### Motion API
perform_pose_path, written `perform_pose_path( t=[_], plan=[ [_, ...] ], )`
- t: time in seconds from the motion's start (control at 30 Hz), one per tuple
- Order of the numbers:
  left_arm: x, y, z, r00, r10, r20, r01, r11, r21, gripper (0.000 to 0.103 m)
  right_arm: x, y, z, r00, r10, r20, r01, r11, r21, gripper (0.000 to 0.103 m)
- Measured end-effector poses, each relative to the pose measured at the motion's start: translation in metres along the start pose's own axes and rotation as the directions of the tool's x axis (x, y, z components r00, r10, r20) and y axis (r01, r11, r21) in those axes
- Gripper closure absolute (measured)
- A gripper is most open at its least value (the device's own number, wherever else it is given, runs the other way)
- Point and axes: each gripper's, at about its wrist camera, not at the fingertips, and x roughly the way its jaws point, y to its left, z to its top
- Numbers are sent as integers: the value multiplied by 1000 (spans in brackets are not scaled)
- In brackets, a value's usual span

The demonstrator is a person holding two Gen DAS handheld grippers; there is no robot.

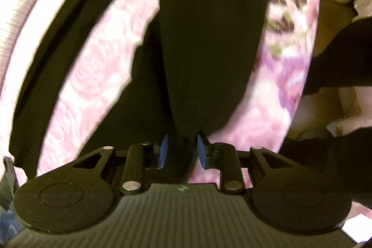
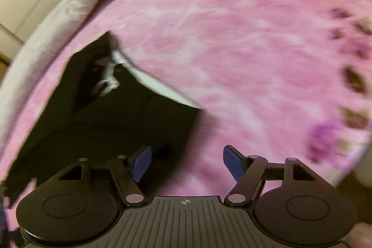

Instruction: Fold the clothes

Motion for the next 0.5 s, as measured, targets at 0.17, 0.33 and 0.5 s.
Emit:
perform_pose_path(
  t=[0.17,0.33,0.5],
  plan=[
    [0,11,46,995,61,82,-64,998,25,71,52,-6,17,998,-27,-62,31,997,69,31],
    [9,14,107,986,76,146,-84,995,54,70,60,-13,30,993,-37,-111,36,999,-10,81],
    [11,9,178,966,67,250,-84,995,57,69,46,10,45,990,-69,-121,51,988,-144,79]
  ],
)
